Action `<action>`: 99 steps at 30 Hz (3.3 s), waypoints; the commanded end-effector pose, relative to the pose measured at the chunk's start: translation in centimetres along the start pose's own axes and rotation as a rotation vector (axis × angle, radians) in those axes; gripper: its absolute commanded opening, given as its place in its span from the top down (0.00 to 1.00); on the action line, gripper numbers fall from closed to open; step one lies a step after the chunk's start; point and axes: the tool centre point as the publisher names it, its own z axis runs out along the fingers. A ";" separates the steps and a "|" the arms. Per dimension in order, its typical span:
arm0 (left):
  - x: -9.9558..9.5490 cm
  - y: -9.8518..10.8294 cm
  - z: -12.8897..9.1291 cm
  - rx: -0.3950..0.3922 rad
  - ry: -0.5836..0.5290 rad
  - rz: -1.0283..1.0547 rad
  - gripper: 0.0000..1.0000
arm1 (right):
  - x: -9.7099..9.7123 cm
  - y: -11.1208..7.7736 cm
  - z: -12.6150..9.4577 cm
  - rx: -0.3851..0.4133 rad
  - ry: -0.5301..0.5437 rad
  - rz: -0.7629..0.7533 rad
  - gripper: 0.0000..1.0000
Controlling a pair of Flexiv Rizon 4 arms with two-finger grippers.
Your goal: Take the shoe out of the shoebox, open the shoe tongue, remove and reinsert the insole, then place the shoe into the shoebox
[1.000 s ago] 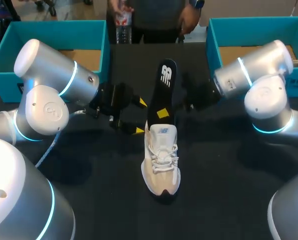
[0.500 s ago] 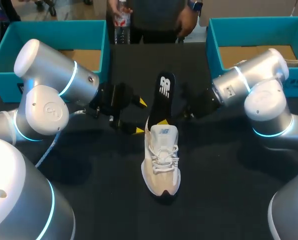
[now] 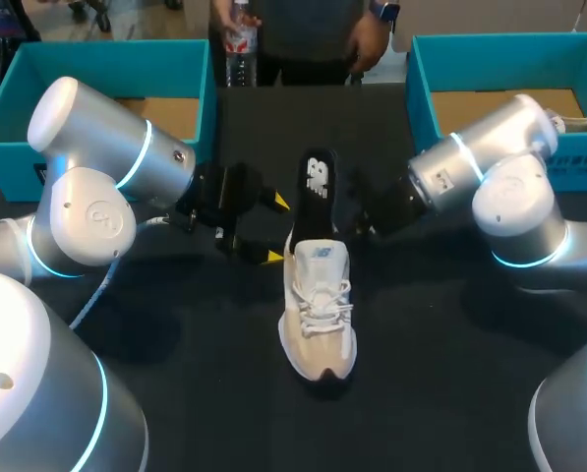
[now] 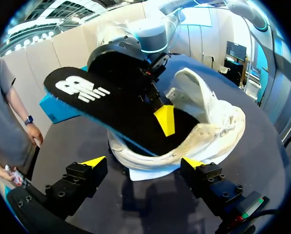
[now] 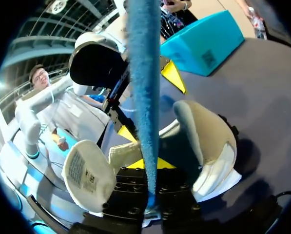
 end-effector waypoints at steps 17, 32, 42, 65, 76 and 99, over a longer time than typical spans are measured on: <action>0.0 0.0 0.1 -0.003 0.000 0.000 0.00 | -0.4 2.7 -1.4 0.024 0.007 -0.073 1.00; 0.0 0.0 0.1 -0.003 0.000 0.000 0.00 | 1.5 -1.5 0.7 0.100 0.116 0.049 1.00; 0.0 0.0 0.1 -0.003 0.000 0.000 0.00 | 1.9 -0.7 -0.2 0.118 0.072 0.034 0.85; 0.0 0.0 0.1 -0.003 0.000 0.000 0.00 | 0.8 -1.1 -0.1 0.133 0.102 0.042 1.00; 0.0 0.0 0.1 -0.003 0.000 0.000 0.00 | 2.4 -2.2 0.1 0.148 0.097 0.091 0.86; 0.0 0.0 0.1 -0.003 0.000 0.000 0.00 | 0.7 -0.2 -0.2 0.158 0.078 0.033 1.00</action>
